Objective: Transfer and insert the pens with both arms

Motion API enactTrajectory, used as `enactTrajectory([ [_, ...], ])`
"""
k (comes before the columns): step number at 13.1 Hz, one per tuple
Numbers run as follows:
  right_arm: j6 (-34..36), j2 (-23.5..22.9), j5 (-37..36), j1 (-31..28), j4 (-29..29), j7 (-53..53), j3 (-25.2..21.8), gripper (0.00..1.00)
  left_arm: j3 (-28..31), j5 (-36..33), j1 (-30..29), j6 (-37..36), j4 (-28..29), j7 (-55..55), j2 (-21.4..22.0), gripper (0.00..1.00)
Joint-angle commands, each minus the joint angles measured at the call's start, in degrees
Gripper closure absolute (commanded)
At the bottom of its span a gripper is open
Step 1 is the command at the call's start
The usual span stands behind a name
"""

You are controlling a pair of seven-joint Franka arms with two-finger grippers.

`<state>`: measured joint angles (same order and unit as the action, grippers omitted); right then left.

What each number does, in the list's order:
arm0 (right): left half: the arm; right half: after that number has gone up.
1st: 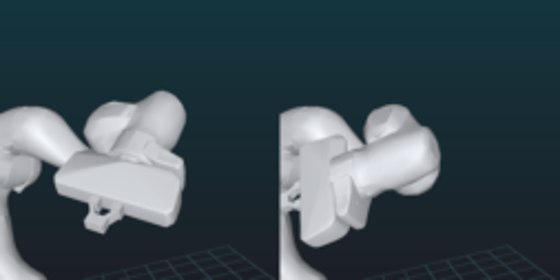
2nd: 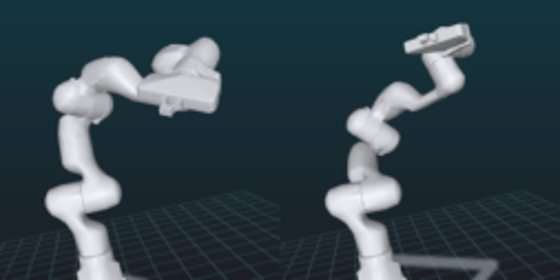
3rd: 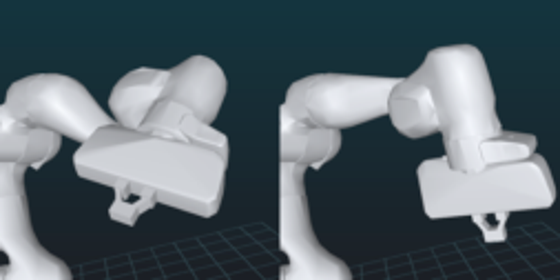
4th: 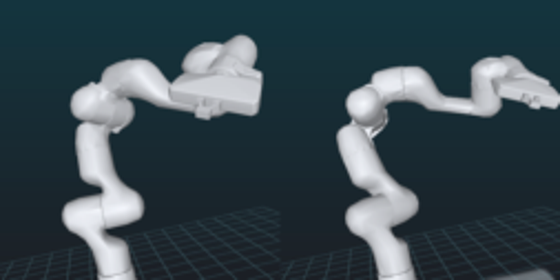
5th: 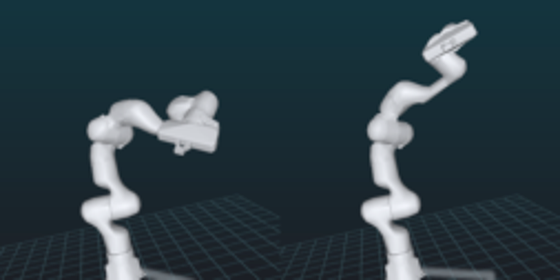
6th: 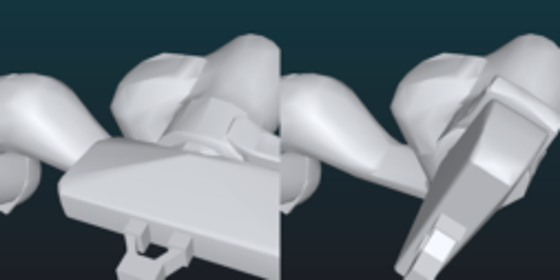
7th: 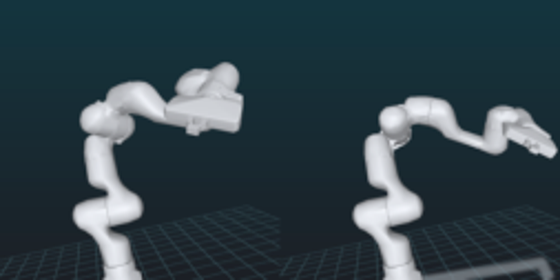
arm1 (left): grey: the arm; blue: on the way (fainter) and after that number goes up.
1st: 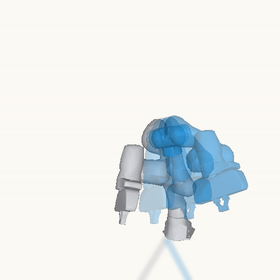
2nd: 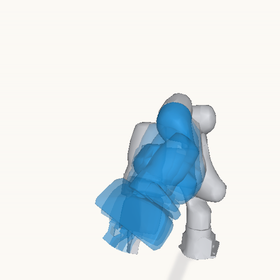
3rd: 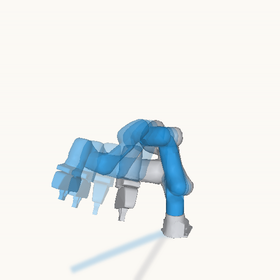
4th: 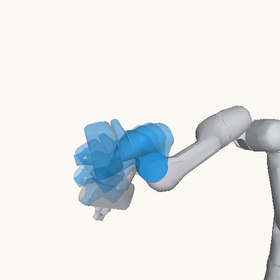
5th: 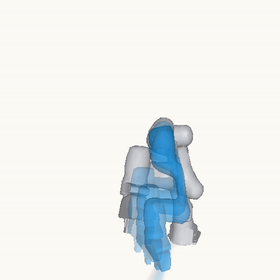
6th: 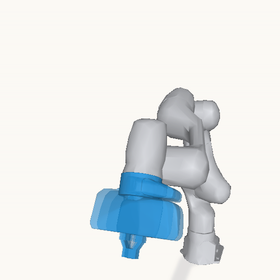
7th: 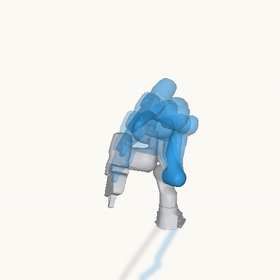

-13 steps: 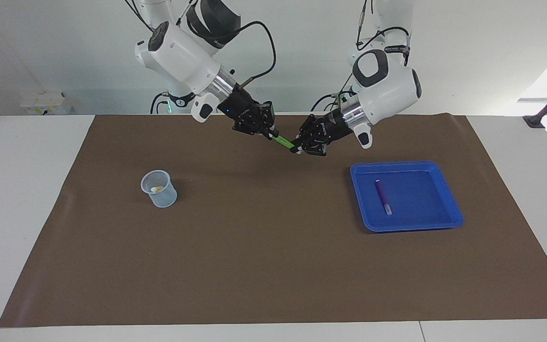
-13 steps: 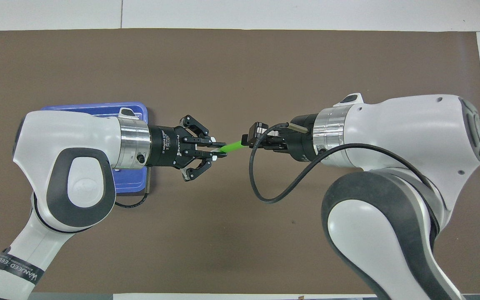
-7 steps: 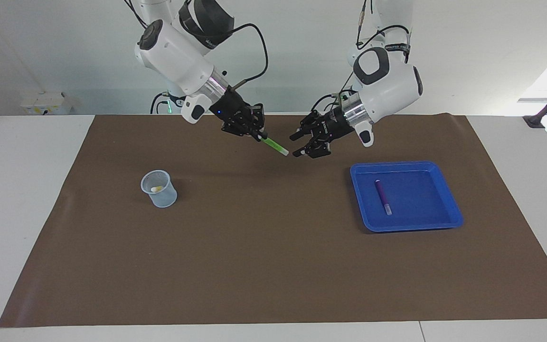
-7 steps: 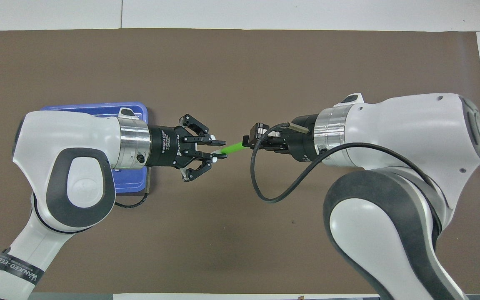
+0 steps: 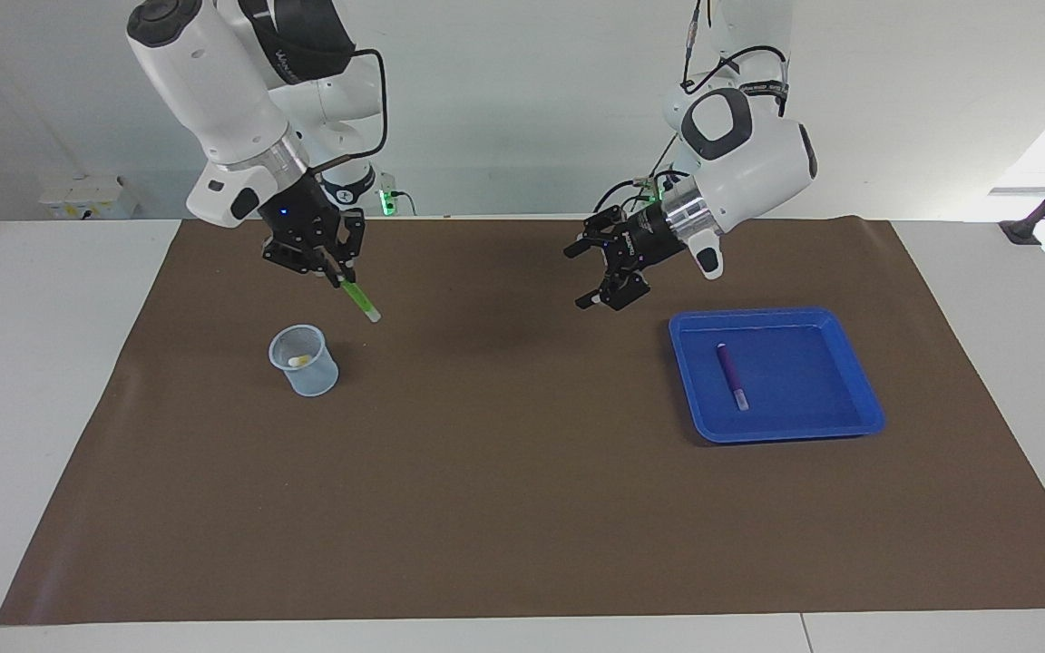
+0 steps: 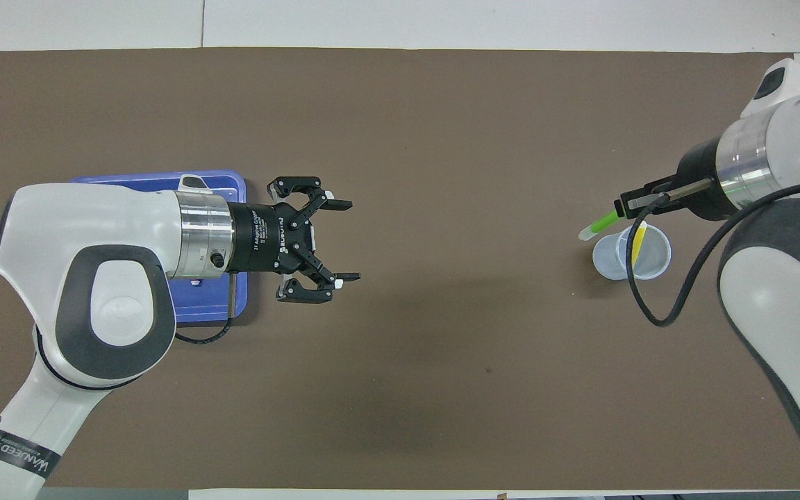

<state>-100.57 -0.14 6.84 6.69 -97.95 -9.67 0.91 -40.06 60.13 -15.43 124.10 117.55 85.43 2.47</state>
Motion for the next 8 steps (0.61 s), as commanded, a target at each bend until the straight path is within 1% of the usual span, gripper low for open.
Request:
enactTrajectory([
  [1, -1.6, 1.1, -3.5, -3.4, -4.1, -7.6, 0.8, 1.00, 0.2, -3.8, -0.9, -0.7, 3.5, -8.0, 2.9, 0.00],
  [4, -4.7, 1.8, -3.6, -7.6, -10.8, -12.3, 0.8, 1.00, 0.2, -17.8, -1.6, -3.3, 3.7, -20.2, 1.9, 0.00],
  [5, -5.6, 1.7, -3.6, -8.3, -12.1, -13.5, 0.8, 1.00, 0.2, -21.9, -4.0, -4.2, 3.8, -22.2, 1.8, 0.00],
  [6, -7.6, 1.8, -3.6, -8.8, -13.9, -13.9, 0.8, 1.00, 0.2, -28.2, -6.9, -5.6, 3.6, -23.8, 0.4, 0.00],
  [7, -8.8, 1.8, -3.6, -9.1, -15.2, -13.9, 0.8, 1.00, 0.2, -35.7, -8.6, -6.4, 3.2, -26.9, -0.8, 0.00],
  [8, -9.5, 1.9, -3.6, -9.2, -16.3, -13.7, 0.8, 1.00, 0.2, -41.4, -9.7, -6.4, 3.1, -31.1, -1.6, 0.00],
])
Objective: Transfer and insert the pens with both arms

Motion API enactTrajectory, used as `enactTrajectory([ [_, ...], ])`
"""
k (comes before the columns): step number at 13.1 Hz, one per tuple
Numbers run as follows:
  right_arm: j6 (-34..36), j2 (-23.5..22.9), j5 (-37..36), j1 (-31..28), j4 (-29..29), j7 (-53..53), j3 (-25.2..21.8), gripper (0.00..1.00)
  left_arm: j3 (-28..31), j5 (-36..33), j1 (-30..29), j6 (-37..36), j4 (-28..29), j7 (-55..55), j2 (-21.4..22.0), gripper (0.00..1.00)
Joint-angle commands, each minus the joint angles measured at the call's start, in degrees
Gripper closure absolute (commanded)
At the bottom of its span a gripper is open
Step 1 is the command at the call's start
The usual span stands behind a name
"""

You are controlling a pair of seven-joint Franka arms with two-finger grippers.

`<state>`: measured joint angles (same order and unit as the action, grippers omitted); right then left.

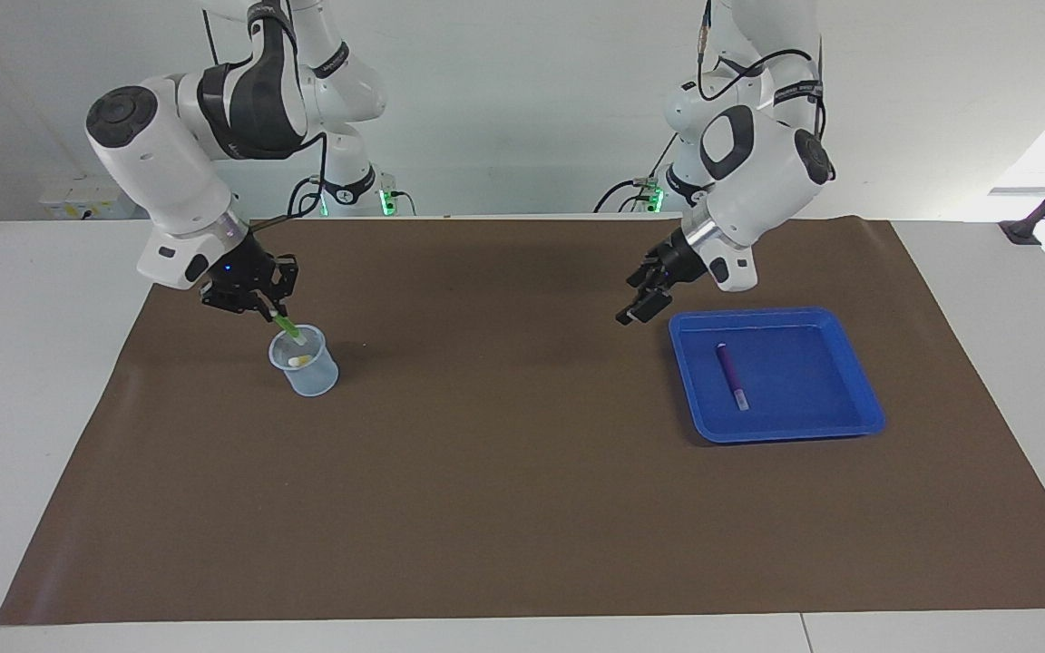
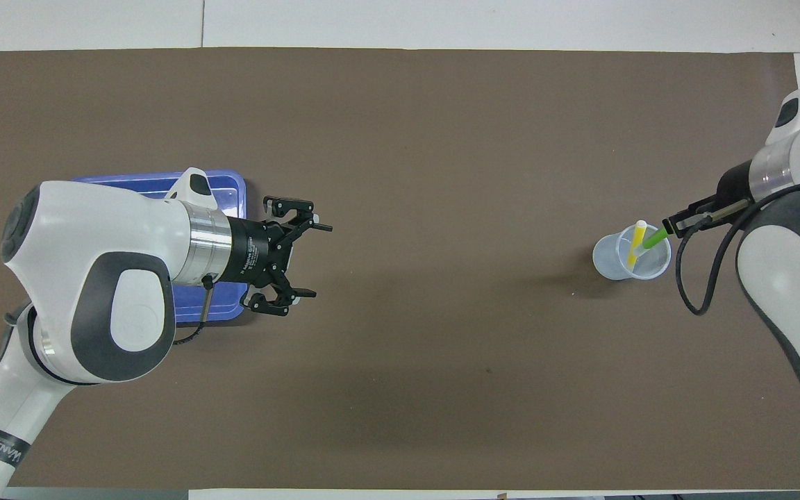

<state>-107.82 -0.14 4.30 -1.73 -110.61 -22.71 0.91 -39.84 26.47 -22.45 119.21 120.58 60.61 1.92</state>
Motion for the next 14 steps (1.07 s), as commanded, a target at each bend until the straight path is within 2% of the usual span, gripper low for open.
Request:
enactTrajectory([
  [1, -3.2, 2.2, -1.0, -0.7, -4.8, -0.7, 0.8, 0.98, -0.1, -11.5, -5.0, -1.5, 0.1, -11.3, -2.3, 0.00],
  [2, -3.4, 2.4, -1.0, -0.7, -5.2, -0.7, 0.8, 0.61, -0.1, -13.3, -7.1, -0.7, 0.0, -15.1, -3.8, 0.00],
  [5, -2.2, 2.3, 0.3, -1.3, -3.4, -0.8, 0.8, 0.00, -0.1, -23.8, -9.5, 4.3, -0.5, -24.5, -9.1, 0.00],
  [9, 2.3, 1.7, 13.9, -1.4, 4.2, 0.3, 0.8, 0.00, -0.1, -35.3, -9.1, 11.4, -0.8, -38.0, -16.2, 0.00],
  [11, 2.2, 1.6, 24.5, -1.3, 4.4, 6.0, 0.8, 0.00, -0.1, -35.8, -8.8, 12.9, -0.8, -44.1, -18.1, 0.01],
  [14, -1.0, 1.6, 36.5, -0.5, 4.4, 16.3, 2.2, 0.00, -0.1, -37.4, -8.1, 14.2, -2.2, -46.2, -21.1, 0.12],
])
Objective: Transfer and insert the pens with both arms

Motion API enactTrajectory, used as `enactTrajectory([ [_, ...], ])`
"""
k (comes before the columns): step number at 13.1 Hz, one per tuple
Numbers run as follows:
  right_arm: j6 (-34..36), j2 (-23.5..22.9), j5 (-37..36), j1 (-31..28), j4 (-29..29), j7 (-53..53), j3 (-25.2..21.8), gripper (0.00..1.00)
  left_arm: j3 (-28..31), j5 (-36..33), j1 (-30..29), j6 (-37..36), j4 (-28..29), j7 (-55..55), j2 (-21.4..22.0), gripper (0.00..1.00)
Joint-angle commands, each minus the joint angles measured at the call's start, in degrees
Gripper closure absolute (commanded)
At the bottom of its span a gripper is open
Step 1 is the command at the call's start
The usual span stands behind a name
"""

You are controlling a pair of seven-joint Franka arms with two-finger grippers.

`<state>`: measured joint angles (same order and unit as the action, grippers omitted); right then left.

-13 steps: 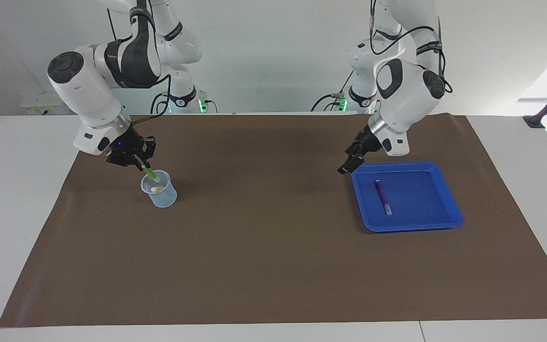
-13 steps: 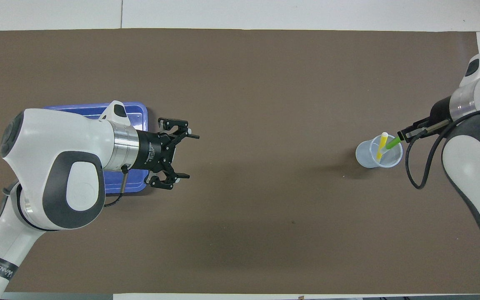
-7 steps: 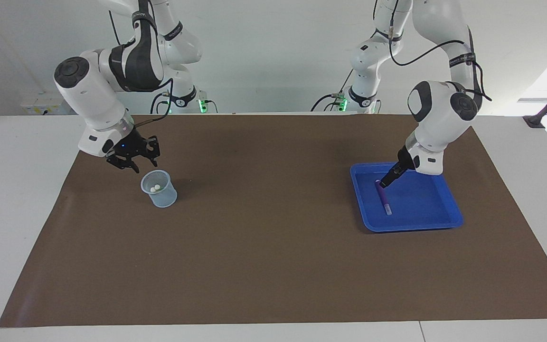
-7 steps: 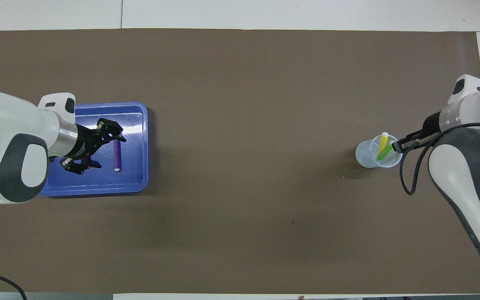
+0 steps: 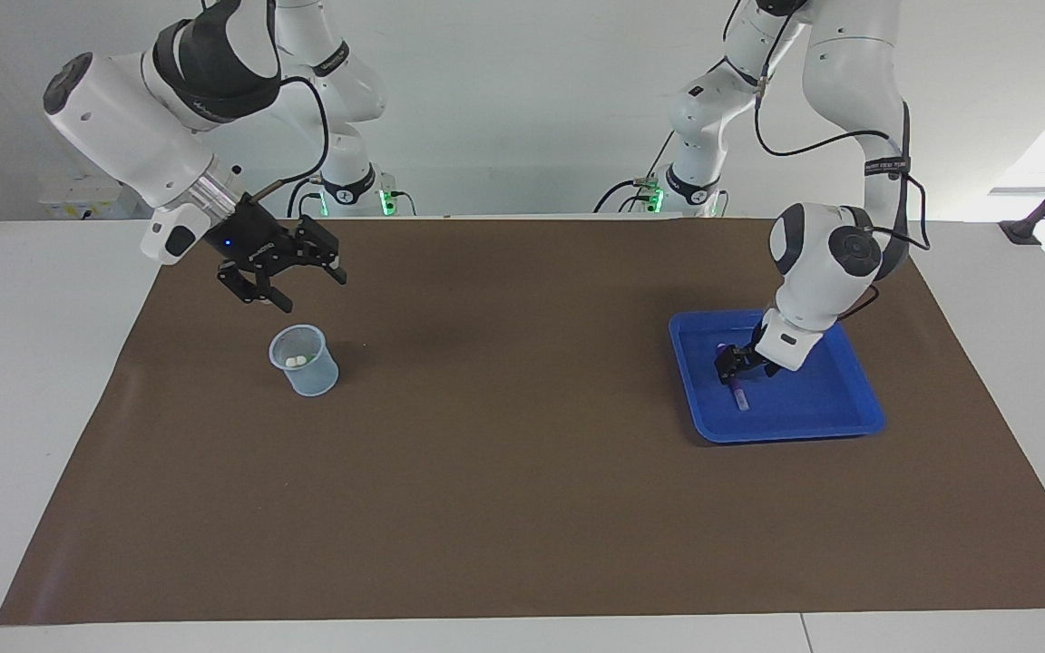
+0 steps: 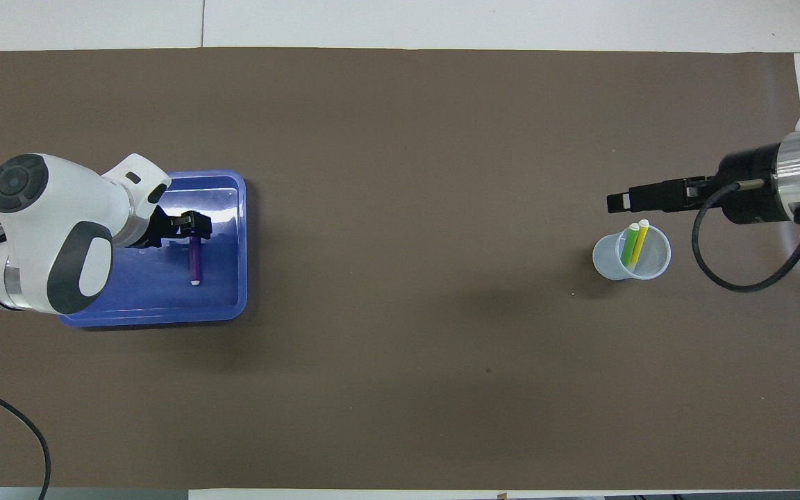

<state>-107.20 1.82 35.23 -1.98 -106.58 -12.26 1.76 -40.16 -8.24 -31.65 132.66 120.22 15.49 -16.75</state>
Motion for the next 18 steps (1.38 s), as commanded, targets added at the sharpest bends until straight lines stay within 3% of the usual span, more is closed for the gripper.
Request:
enactTrajectory([
  [1, -1.8, -0.3, 7.9, 0.9, 0.3, 10.5, 2.1, 0.00, 0.2, -4.6, 1.5, 0.8, -2.3, -1.0, -3.2, 0.15],
  [4, -2.8, 0.3, 14.6, 5.5, -0.7, 21.2, 2.2, 0.00, 0.2, -6.4, 2.0, 0.2, -3.0, -1.2, -4.1, 0.23],
  [7, -10.2, 0.5, 16.4, 11.0, -2.3, 28.4, 2.2, 0.00, 0.2, -8.6, 2.9, 0.0, -3.1, -1.2, -4.7, 0.31],
  [9, -14.3, 1.1, 16.4, 14.4, -4.2, 28.9, 2.2, 0.00, 0.2, -8.9, 2.9, -0.2, -3.1, -1.2, -4.8, 0.53],
  [11, -17.3, 1.5, 16.3, 17.6, -5.9, 29.2, 2.2, 0.00, 0.2, -9.0, 2.9, -0.7, -3.5, -1.2, -4.8, 0.88],
  [12, -18.9, 1.6, 16.3, 18.9, -6.9, 29.2, 2.2, 0.00, 0.2, -9.0, 2.9, -1.3, -3.8, -1.2, -4.8, 1.00],
  [18, -23.1, 2.3, 16.2, 22.5, -10.0, 29.2, 2.3, 0.00, 0.0, -8.3, 2.6, -8.2, -9.5, -1.3, -6.1, 1.00],
])
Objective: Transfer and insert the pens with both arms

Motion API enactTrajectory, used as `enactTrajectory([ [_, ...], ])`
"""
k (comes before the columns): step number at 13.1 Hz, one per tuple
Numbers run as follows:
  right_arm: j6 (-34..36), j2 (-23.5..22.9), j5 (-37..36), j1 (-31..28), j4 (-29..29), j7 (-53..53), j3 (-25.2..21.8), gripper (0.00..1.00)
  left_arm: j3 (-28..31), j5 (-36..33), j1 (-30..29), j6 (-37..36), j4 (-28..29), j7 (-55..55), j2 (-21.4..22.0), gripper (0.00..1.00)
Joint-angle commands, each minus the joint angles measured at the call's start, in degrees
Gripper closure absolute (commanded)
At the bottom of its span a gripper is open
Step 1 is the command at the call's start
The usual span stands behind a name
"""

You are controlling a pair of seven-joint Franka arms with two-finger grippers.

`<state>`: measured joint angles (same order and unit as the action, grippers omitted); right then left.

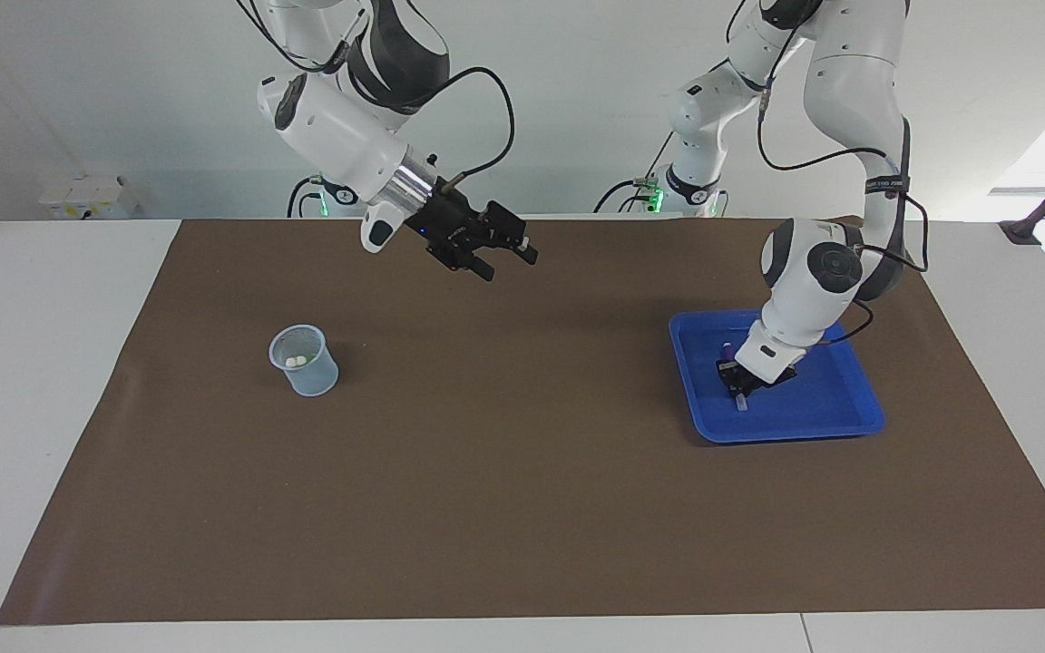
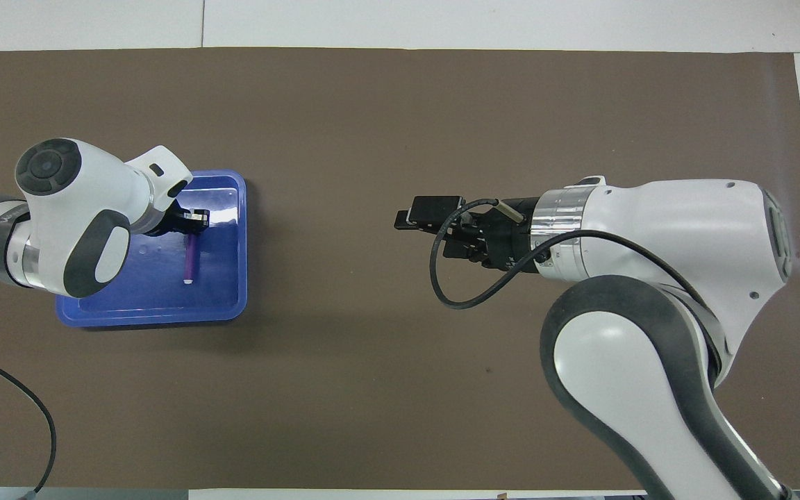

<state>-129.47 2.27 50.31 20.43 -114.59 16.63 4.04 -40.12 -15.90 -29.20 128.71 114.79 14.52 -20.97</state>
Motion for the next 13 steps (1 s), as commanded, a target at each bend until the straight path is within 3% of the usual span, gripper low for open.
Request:
enactTrajectory([
  [1, -0.9, 1.9, 1.2, 0.0, -1.9, 0.3, -0.1, 0.00, -0.1, 0.5, 0.2, -7.1, -5.7, -0.1, -1.9, 1.00],
  [4, -1.0, 1.9, 1.1, 0.0, -2.6, 0.2, -0.1, 0.00, -0.2, 12.3, 0.5, -18.1, -13.8, 1.2, -1.1, 1.00],
  [6, -1.0, 2.2, 1.1, 0.0, -2.7, 0.2, -0.1, 0.00, -0.7, 18.2, 0.5, -24.8, -19.1, 10.2, -0.9, 1.00],
  [10, -2.9, 1.7, 1.0, 0.2, -2.7, 0.2, 0.0, 0.00, -8.7, 22.6, -0.2, -27.2, -20.2, 32.4, 0.2, 1.00],
  [13, -7.9, 1.4, 1.0, 3.6, -3.9, 0.4, 0.0, 0.00, -10.4, 32.0, 0.0, -26.1, -20.0, 49.2, 1.5, 1.00],
])
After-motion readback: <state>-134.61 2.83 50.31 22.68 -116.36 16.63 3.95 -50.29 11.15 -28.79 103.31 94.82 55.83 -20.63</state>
